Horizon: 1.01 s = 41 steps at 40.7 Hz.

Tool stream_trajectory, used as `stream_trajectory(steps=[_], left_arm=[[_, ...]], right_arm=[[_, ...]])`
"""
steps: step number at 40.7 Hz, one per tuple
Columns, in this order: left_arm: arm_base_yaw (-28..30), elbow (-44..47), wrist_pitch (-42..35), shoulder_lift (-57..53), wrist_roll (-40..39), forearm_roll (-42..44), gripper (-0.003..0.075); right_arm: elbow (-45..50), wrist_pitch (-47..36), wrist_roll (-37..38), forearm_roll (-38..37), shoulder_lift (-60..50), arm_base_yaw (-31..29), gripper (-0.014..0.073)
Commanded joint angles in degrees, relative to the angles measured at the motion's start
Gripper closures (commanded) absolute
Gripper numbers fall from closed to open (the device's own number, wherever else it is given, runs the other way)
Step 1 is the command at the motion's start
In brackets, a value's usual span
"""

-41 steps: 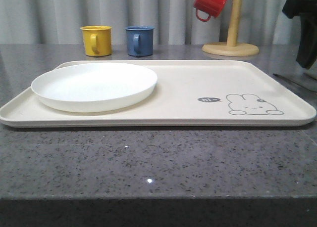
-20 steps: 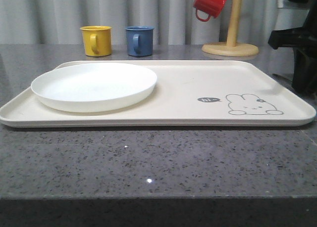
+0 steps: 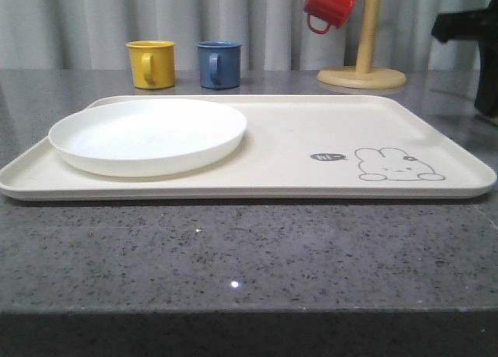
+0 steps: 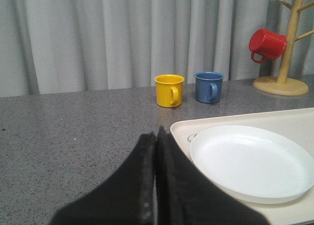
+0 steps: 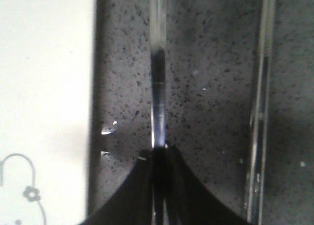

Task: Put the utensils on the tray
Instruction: 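Carry the fork with the right gripper onto the tray beside the plate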

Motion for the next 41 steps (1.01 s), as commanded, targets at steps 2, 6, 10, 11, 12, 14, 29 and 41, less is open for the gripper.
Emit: stream_trajectory(steps=[2,6,10,11,12,14,29,41], left_arm=[[0.1,-1.4,-4.9,0.6,-0.3,-0.6,0.0738],[0.1,-1.4,-4.9,0.6,-0.3,-0.6,0.0738],[0.1,-1.4,-4.9,0.6,-0.3,-0.6,0.0738],[0.1,-1.4,-4.9,0.6,-0.3,-0.6,0.0738],[0.1,-1.4,-4.9,0.6,-0.3,-0.6,0.0738],[0.1,-1.4,-4.9,0.6,-0.3,-0.6,0.0738],[0.1,-1.4,-4.9,0.6,-0.3,-0.6,0.0738],[0.1,-1.4,-4.9,0.6,-0.3,-0.6,0.0738]], right_arm=[[-6.9,4.1,3.7,-3.0,-4.1,2.4,0.0652],[-10.9,7.2,8.3,-7.0,-3.9,8.1,0.0652],[-12.8,7.4,12.9,-9.5,-3.2,14.4,0.0652],[-13.1,7.4,14.0,-9.6,-2.8,15.7,0.0652],[-13.5,7.4,15.4,-9.8,-2.2,17.2,0.0652],[-14.0,7.3,17.5,-9.8,-1.2,19.3,0.0652],[-19.0,2.5,30.6,-8.1,10.1,29.0,0.0652],[-20.8,3.1,33.3,-8.0,14.8,29.2,0.065]])
